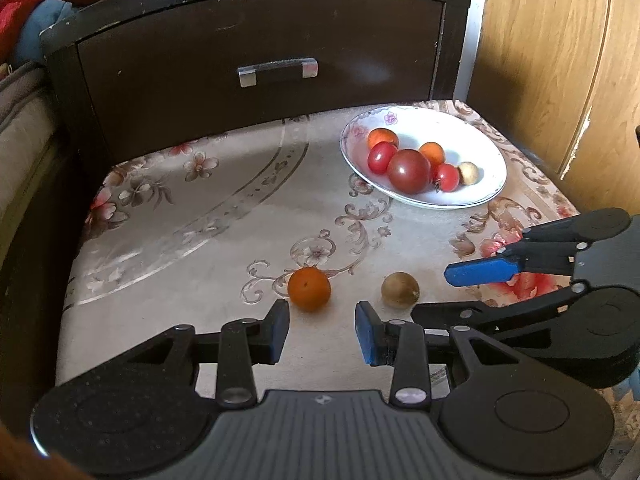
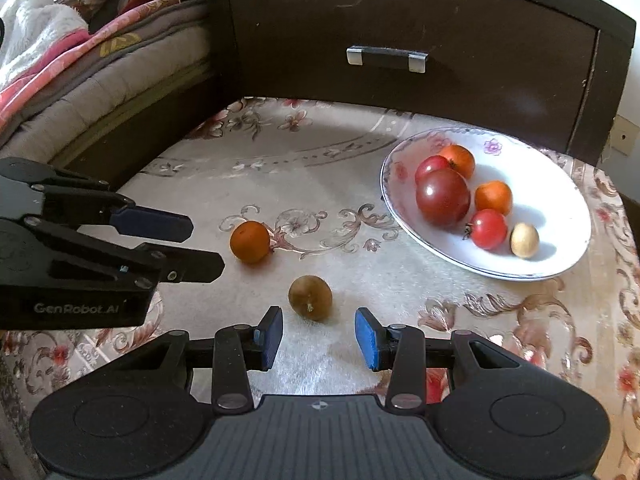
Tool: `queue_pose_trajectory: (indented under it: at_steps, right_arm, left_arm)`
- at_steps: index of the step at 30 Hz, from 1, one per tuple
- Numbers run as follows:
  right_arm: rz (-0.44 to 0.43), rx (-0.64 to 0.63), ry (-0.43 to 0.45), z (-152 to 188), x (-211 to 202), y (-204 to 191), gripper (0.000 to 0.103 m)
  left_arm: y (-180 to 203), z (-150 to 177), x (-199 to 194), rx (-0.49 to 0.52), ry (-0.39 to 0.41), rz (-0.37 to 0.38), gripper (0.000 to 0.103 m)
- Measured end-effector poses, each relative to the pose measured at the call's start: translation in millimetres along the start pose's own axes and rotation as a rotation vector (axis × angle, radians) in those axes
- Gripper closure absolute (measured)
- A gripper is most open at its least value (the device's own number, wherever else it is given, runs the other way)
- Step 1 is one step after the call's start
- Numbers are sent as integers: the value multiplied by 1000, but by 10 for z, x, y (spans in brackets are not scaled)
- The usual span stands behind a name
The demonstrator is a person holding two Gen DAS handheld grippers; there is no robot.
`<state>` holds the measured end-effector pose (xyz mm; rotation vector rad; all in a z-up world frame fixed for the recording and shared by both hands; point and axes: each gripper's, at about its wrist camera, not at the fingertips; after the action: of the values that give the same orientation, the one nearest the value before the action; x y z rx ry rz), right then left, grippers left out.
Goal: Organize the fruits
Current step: 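Grasp the last tangerine with the left tool while the right tool grasps the last kiwi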
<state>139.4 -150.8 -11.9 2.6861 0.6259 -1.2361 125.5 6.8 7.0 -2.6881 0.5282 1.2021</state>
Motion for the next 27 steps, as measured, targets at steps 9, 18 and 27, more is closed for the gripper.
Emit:
queue_pose_trajectory:
  at_steps: [9,18,27]
  right_arm:
    - [-5,-11,-2,-40,170,-6,73]
    - [26,-37,3,-27,127,-9,83]
    - [74,4,-2,66,-47,159,83]
  left_arm:
    - [-95,-22,164,-24,7,-4,59]
    - [-23,-98,433,1,3,-13,59]
    - [32,-43,492,15,-28,-17,66]
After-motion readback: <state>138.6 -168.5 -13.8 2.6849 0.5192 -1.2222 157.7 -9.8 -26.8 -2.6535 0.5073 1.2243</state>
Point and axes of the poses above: each gripper's, at about its wrist camera, not at the fingertips, and x roughly the way its jaws point, y to its right, z to its underside, and after that the axes turned 1 degree about x, right-handed
